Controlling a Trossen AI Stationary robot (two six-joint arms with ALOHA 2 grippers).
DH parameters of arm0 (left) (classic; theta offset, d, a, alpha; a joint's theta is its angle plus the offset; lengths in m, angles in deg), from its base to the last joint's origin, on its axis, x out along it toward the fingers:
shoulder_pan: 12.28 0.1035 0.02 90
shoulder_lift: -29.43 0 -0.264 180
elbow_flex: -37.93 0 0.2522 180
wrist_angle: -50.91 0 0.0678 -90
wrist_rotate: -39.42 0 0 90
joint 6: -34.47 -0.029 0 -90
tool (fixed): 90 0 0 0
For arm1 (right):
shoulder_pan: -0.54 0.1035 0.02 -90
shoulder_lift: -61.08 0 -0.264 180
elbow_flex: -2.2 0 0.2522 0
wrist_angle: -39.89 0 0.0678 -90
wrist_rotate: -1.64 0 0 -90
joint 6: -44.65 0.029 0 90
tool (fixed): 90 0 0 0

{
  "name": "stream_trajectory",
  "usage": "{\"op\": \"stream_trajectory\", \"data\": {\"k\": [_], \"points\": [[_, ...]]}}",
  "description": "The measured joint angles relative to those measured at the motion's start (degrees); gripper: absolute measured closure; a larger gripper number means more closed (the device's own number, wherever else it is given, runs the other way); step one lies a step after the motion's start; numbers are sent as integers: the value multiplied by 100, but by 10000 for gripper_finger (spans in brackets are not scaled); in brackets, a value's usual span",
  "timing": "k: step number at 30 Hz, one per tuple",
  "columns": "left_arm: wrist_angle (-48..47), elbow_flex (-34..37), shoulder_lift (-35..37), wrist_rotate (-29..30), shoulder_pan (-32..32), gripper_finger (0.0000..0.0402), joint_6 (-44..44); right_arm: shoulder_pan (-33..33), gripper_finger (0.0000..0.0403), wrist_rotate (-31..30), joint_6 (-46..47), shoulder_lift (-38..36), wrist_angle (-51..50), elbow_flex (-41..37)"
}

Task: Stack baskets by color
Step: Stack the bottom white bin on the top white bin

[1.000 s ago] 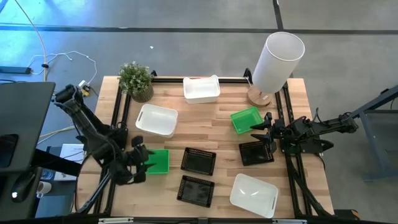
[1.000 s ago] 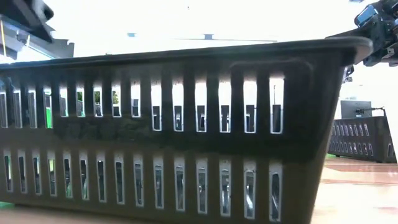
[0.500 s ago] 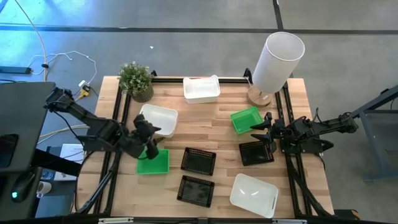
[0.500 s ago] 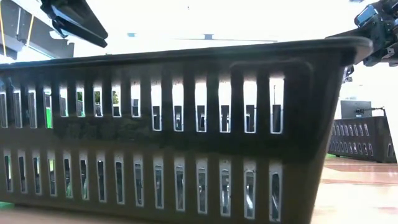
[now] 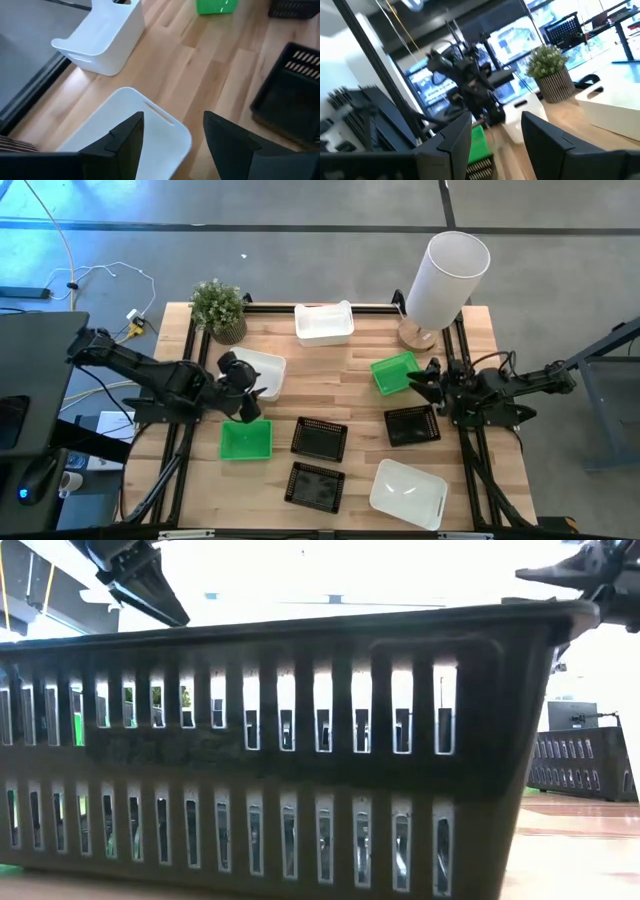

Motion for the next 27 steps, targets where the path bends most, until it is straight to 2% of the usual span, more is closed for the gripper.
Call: {"op": "stream_trajectory", "data": {"k": [5,8,13,17,22,27], "points": [[9,0,0,-57,271,209,-433,0,242,106,345,0,371,0],[182,0,0,-319,415,209,-849,2,242,153,471,0,434,0],[616,0,-2,-1242,625,209,-1349,2,242,153,421,0,417,33],[775,2,-2,-1903,783,209,-1413,2,242,254,181,-2,354,225],[766,2,-4,-2093,884,209,-1061,2,242,316,157,93,-572,653],[771,2,-2,-2068,934,209,-941,2,242,328,164,625,-1659,1370]]}}
